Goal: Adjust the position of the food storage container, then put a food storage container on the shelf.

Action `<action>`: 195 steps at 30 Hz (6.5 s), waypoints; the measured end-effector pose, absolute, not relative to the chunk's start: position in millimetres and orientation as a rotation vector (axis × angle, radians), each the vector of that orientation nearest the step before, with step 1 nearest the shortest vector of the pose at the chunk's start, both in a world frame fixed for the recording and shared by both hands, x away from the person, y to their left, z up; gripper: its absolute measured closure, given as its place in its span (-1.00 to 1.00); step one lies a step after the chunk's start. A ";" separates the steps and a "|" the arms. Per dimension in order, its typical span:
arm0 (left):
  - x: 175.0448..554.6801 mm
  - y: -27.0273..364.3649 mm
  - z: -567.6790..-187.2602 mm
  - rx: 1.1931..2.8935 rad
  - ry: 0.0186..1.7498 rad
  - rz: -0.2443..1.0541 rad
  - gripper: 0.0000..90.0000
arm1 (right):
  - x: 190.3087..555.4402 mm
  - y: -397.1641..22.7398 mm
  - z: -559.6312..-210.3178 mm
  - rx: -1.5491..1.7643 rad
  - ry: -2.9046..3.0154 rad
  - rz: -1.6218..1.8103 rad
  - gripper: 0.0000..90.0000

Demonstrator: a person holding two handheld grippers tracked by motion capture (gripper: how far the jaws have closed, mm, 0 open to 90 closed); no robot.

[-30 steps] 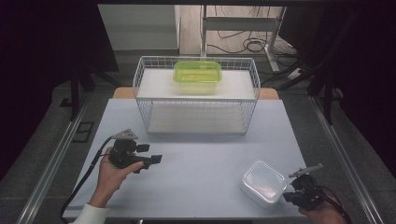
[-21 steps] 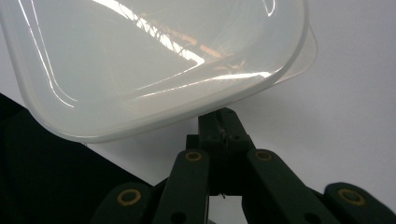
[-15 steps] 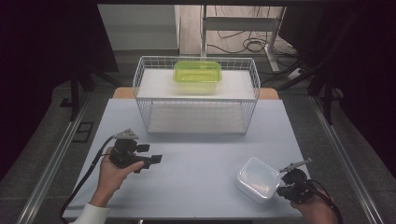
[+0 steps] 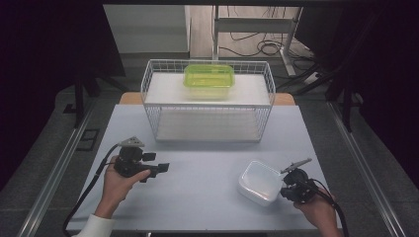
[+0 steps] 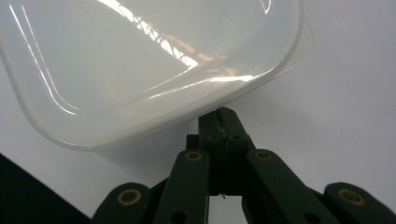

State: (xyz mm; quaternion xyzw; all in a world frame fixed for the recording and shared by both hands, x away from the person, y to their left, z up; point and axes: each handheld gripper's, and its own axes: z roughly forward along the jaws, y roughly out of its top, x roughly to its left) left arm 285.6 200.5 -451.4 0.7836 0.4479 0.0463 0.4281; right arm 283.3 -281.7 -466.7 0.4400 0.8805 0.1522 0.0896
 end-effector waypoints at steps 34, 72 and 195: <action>287.6 201.0 -453.1 1.945 1.126 0.102 -0.42 | 335.4 -208.3 -472.3 1.132 2.632 0.526 0.98; 283.3 200.8 -449.1 1.883 1.126 0.070 -0.47 | 339.8 -186.5 -459.4 1.085 2.636 0.702 0.88; 296.9 154.2 -476.1 1.626 1.153 -0.340 0.77 | 328.0 -202.5 -454.4 1.481 2.530 1.702 0.76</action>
